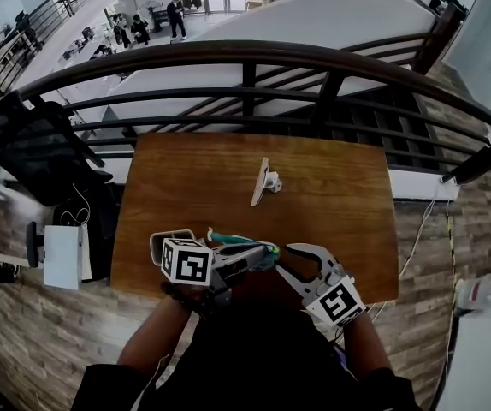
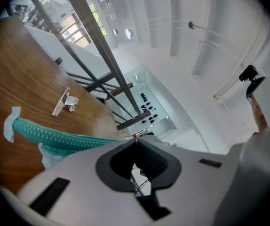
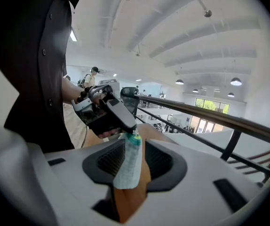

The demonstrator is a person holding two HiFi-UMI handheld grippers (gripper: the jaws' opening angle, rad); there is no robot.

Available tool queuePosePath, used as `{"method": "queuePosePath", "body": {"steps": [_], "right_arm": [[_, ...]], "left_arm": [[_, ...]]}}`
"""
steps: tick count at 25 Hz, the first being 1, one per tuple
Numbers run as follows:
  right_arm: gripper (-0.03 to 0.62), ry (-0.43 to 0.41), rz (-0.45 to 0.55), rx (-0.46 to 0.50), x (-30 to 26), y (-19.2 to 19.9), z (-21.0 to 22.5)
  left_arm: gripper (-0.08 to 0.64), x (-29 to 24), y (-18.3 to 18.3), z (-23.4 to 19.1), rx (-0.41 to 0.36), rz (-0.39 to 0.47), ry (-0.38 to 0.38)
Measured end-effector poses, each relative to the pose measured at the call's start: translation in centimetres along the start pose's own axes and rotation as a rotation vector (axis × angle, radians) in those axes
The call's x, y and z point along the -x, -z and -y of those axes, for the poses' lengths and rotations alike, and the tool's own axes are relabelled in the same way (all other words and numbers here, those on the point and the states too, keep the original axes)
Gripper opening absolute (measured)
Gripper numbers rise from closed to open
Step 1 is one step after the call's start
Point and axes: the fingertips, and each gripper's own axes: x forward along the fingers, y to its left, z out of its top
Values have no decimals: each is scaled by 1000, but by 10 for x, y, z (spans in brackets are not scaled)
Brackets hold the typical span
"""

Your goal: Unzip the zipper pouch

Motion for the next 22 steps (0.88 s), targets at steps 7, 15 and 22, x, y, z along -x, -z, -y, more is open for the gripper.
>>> {"method": "queuePosePath", "body": {"steps": [7, 15, 22], "right_arm": [[131, -50, -26, -39, -11, 11, -14], [44, -70, -35, -29, -10, 20, -17], [38, -72, -35, -18, -7, 18, -16]], "left_arm": [[14, 0, 20, -10, -22, -61, -56], [15, -2, 27, -17, -7, -57, -80], [15, -4, 26, -18, -31, -67, -117]]}}
